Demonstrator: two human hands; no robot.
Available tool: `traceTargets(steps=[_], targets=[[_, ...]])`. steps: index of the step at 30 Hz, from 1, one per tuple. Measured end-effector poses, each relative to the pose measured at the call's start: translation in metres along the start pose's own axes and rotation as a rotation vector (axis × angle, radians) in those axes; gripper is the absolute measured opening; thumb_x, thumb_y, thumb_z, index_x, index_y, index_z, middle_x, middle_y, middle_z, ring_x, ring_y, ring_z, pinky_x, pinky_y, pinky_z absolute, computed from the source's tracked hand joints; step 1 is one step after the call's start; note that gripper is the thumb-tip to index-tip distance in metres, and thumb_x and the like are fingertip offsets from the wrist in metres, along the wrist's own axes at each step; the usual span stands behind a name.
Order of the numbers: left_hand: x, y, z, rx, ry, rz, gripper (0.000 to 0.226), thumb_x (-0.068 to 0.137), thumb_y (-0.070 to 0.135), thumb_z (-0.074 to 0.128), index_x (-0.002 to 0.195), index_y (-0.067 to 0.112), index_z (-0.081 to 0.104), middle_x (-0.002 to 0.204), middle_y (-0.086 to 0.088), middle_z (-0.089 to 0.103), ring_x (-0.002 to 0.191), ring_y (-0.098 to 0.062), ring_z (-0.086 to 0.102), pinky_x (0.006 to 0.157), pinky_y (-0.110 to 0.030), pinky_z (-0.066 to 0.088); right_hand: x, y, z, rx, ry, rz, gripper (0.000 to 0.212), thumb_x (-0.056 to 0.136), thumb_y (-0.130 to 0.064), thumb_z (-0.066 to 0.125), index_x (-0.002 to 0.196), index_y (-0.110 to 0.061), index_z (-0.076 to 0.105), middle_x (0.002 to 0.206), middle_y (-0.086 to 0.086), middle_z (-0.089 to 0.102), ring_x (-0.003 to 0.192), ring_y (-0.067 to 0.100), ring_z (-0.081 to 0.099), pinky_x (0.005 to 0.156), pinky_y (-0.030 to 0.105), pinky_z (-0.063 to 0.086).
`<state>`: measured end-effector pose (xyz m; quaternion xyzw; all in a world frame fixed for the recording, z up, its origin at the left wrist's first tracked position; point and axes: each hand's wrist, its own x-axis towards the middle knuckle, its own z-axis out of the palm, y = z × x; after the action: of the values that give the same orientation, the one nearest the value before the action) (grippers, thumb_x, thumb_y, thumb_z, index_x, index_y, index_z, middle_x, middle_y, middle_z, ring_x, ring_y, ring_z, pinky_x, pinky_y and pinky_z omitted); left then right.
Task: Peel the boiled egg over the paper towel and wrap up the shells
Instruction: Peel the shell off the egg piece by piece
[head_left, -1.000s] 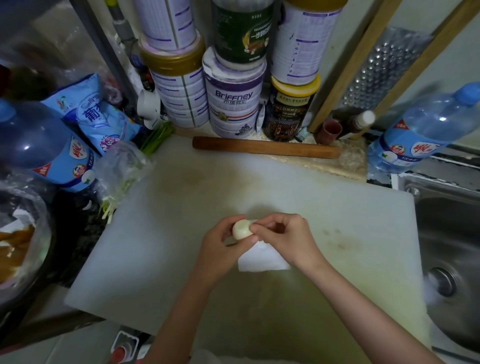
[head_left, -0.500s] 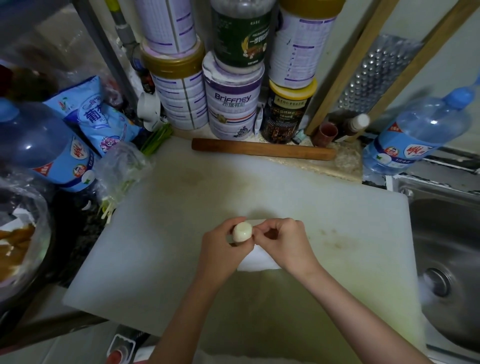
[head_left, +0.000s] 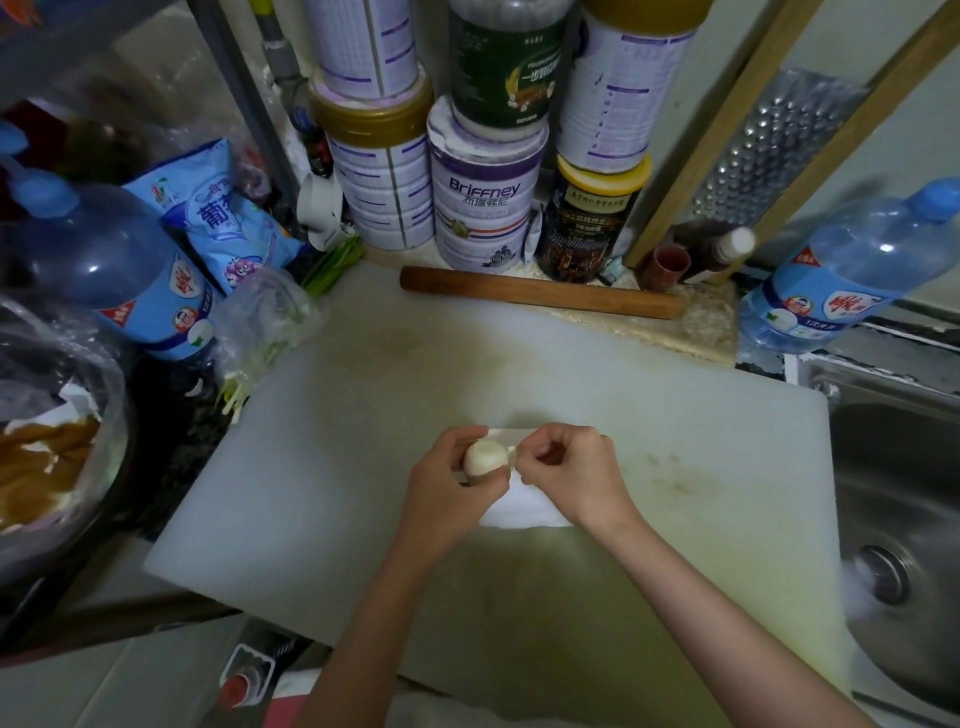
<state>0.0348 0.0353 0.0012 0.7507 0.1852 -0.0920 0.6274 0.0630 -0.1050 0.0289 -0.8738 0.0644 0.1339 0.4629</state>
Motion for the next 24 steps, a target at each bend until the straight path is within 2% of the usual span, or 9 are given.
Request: traceTargets(steps=[2,4,6,10,13,15,19,22,24], targets=[[0.001,-0.002,0.001,-0.083,-0.006,-0.061,0.034,0.064,0.018,0.071,0.091,0.035,0.058,0.091,0.01,0.072,0.082,-0.006,0.067,0.07,-0.019,0.053,0.002,0.004,0.0,0.037,-0.014,0.023,0.01,0.072,-0.008,0.064,0.063,-0.011,0.067,0.057,0.001,0.065,0.055,0.007,0.053,0.057,0.016,0.043],[0.001,-0.003,0.001,-0.178,-0.022,-0.108,0.032,0.073,0.006,0.068,0.094,0.025,0.056,0.095,0.001,0.072,0.084,-0.015,0.067,0.075,-0.034,0.057,0.004,0.009,0.0,0.037,-0.015,0.035,0.011,0.075,-0.008,0.062,0.065,-0.011,0.066,0.055,-0.002,0.063,0.052,0.005,0.051,0.054,0.013,0.041],[0.0,-0.002,0.0,-0.292,-0.048,-0.135,0.028,0.08,-0.005,0.061,0.099,0.014,0.055,0.102,-0.006,0.071,0.089,-0.016,0.065,0.073,-0.034,0.059,0.006,0.015,0.001,-0.01,0.004,0.034,0.011,0.077,-0.009,0.061,0.068,-0.009,0.067,0.058,0.001,0.066,0.055,0.011,0.056,0.057,0.019,0.045],[0.0,-0.002,0.0,-0.38,-0.062,-0.145,0.029,0.082,-0.004,0.064,0.109,0.002,0.055,0.108,-0.015,0.065,0.091,-0.018,0.065,0.075,-0.034,0.059,0.009,0.022,0.003,-0.081,0.01,-0.007,0.011,0.079,-0.009,0.062,0.07,-0.006,0.068,0.063,0.008,0.068,0.065,0.023,0.064,0.067,0.032,0.052],[0.001,-0.004,0.003,-0.347,-0.052,-0.11,0.03,0.079,-0.001,0.07,0.106,0.006,0.058,0.103,-0.013,0.065,0.086,-0.013,0.066,0.071,-0.029,0.059,0.012,0.022,0.003,-0.105,0.007,-0.062,0.012,0.079,-0.012,0.066,0.069,-0.007,0.067,0.062,0.005,0.067,0.062,0.02,0.063,0.066,0.031,0.052],[0.002,-0.008,0.005,-0.287,-0.052,-0.08,0.032,0.074,0.004,0.075,0.101,0.014,0.062,0.098,-0.005,0.068,0.086,-0.011,0.066,0.075,-0.032,0.058,0.014,0.021,0.001,-0.1,0.017,-0.09,0.012,0.079,-0.015,0.069,0.068,-0.009,0.068,0.06,0.001,0.066,0.059,0.016,0.061,0.062,0.026,0.05],[0.005,-0.01,0.007,-0.206,-0.066,-0.05,0.035,0.066,0.018,0.072,0.099,0.025,0.065,0.094,0.007,0.071,0.09,-0.011,0.067,0.081,-0.034,0.055,0.015,0.015,-0.004,-0.025,-0.071,-0.106,0.009,0.084,-0.016,0.065,0.083,-0.016,0.074,0.066,0.009,0.068,0.062,0.02,0.061,0.063,0.025,0.048],[0.006,-0.009,0.009,-0.209,-0.093,-0.05,0.034,0.066,0.019,0.07,0.098,0.033,0.067,0.099,0.011,0.071,0.093,-0.007,0.066,0.081,-0.028,0.054,0.014,0.01,-0.007,0.068,-0.129,-0.063,0.008,0.081,-0.019,0.07,0.086,-0.018,0.076,0.067,-0.01,0.068,0.06,-0.003,0.059,0.06,0.008,0.043],[0.008,-0.008,0.011,-0.199,-0.103,-0.062,0.035,0.067,0.021,0.072,0.097,0.039,0.067,0.101,0.013,0.071,0.096,-0.005,0.066,0.08,-0.023,0.053,0.014,0.01,-0.009,0.118,-0.114,-0.021,0.006,0.079,-0.017,0.072,0.084,-0.017,0.076,0.069,-0.015,0.067,0.061,-0.009,0.059,0.061,0.004,0.041]])
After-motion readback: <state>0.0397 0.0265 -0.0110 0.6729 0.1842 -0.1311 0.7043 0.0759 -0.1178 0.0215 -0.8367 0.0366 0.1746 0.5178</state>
